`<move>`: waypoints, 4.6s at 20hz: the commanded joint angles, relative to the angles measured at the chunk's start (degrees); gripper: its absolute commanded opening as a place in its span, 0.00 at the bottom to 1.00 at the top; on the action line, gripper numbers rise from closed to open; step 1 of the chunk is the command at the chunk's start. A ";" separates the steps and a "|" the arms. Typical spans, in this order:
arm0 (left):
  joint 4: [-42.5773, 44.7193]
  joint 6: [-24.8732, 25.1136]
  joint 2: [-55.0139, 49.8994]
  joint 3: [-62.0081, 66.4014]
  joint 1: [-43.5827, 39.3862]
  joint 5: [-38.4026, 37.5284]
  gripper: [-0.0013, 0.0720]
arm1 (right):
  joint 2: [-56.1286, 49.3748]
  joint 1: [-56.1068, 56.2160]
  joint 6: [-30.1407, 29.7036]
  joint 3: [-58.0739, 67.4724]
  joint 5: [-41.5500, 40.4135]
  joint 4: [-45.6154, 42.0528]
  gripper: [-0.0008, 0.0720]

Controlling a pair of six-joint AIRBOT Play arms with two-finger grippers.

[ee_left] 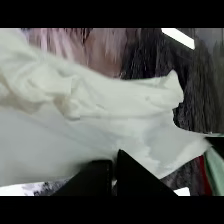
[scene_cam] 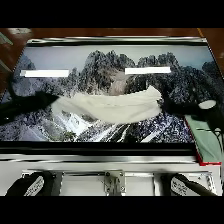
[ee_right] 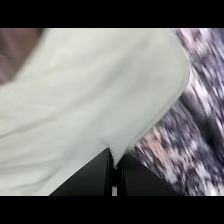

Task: Fold the shirts.

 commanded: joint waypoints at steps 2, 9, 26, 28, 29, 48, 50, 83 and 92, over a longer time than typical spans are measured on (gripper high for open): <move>16.26 0.55 5.31 26.80 1.68 -1.11 0.08 | 13.99 0.24 -9.14 22.58 -1.75 0.59 0.10; 25.88 -8.57 9.42 65.33 1.77 -2.84 0.08 | 25.64 0.24 8.48 60.28 1.53 -21.27 0.10; 38.53 -14.78 16.20 46.23 1.75 -36.33 0.08 | 22.49 0.28 17.35 57.16 56.50 -34.73 0.10; 38.56 -12.94 15.32 36.41 1.75 -34.64 0.08 | 20.44 0.28 17.33 45.66 56.08 -34.82 0.10; 38.47 -12.94 14.58 31.67 1.75 -32.30 0.08 | 19.04 0.28 17.29 38.66 54.34 -34.80 0.10; 27.17 -4.74 -32.98 7.89 -11.91 39.19 0.08 | -24.11 16.90 14.60 18.99 -40.17 -34.21 0.10; 27.21 -4.74 -33.90 7.87 -11.91 39.12 0.08 | -25.55 16.87 15.80 18.99 -39.45 -34.21 0.10; 23.85 -7.98 4.15 -29.94 8.20 -11.26 0.93 | -4.66 -16.79 0.31 10.88 26.64 -20.74 0.89; 20.00 -3.61 -2.54 -32.65 3.39 -3.80 0.91 | -4.66 -16.39 0.31 10.86 28.30 -17.86 0.89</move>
